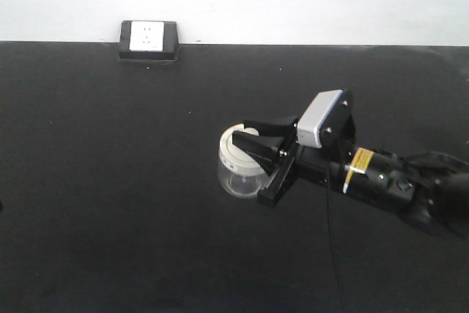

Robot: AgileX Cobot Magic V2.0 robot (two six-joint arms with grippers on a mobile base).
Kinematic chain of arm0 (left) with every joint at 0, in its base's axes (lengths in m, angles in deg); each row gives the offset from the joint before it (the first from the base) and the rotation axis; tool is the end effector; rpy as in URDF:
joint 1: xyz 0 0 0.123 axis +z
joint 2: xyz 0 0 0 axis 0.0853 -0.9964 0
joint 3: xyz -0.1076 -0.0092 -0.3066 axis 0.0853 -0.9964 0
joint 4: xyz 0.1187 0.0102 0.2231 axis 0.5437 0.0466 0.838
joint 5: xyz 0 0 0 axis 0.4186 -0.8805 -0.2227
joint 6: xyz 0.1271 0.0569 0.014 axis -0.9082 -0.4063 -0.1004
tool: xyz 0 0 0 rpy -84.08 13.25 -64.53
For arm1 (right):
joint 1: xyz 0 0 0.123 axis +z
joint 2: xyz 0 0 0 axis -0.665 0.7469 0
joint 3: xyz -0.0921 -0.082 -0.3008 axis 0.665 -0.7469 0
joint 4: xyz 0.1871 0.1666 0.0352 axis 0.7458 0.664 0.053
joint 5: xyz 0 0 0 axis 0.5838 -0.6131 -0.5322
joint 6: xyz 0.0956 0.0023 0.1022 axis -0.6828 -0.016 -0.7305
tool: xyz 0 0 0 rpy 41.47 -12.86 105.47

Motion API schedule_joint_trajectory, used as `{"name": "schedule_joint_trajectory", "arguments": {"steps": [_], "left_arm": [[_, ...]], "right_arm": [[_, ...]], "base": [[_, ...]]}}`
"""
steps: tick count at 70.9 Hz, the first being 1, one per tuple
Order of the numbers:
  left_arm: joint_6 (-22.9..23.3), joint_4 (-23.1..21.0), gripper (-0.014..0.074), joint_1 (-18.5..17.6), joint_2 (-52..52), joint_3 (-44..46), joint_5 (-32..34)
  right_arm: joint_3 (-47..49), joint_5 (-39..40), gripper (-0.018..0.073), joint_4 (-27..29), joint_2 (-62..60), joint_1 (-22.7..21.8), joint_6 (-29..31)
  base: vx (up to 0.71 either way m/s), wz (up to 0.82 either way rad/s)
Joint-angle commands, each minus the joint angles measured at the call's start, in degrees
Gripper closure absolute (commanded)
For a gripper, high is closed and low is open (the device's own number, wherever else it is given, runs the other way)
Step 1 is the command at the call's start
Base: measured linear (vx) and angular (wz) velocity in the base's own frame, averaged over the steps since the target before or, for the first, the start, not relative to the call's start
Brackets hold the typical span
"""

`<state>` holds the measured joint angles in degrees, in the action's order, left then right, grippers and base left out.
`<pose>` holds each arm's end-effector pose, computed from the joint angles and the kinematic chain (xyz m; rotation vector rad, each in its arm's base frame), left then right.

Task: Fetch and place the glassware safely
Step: 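Extend the right arm and lower the jar onto the black benchtop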

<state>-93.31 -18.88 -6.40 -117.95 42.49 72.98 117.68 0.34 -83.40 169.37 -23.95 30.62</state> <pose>0.1653 -0.0085 0.3052 0.1608 1.5451 0.0741 0.3102 0.1945 0.2566 -0.8739 1.4489 0.7211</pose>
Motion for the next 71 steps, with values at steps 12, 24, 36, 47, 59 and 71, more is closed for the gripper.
{"name": "schedule_joint_trajectory", "arguments": {"steps": [12,24,36,47,59,71], "left_arm": [[0.41,-0.39,0.0603,0.02,0.22,1.55,4.56],[0.41,-0.39,0.0603,0.02,0.22,1.55,4.56],[0.41,-0.39,0.0603,0.02,0.22,1.55,4.56],[0.41,-0.39,0.0603,0.02,0.22,1.55,4.56],[0.41,-0.39,0.0603,0.02,0.22,1.55,4.56],[0.41,-0.39,0.0603,0.02,0.22,1.55,4.56]], "right_arm": [[11.33,7.89,0.056,-0.38,7.67,-1.52,3.45],[15.9,7.9,0.056,-0.27,13.63,-1.52,4.28],[19.49,8.41,0.056,0.08,19.53,-1.52,4.28],[21.63,9.63,0.056,1.93,24.09,-1.52,4.28],[22.35,11.0,0.056,6.09,27.65,-1.52,6.95],[22.35,11.08,0.056,7.69,29.59,-1.52,8.05]], "base": [[0.0,0.0],[0.0,0.0],[0.0,0.0],[0.0,0.0],[0.0,0.0],[0.0,0.0]]}}
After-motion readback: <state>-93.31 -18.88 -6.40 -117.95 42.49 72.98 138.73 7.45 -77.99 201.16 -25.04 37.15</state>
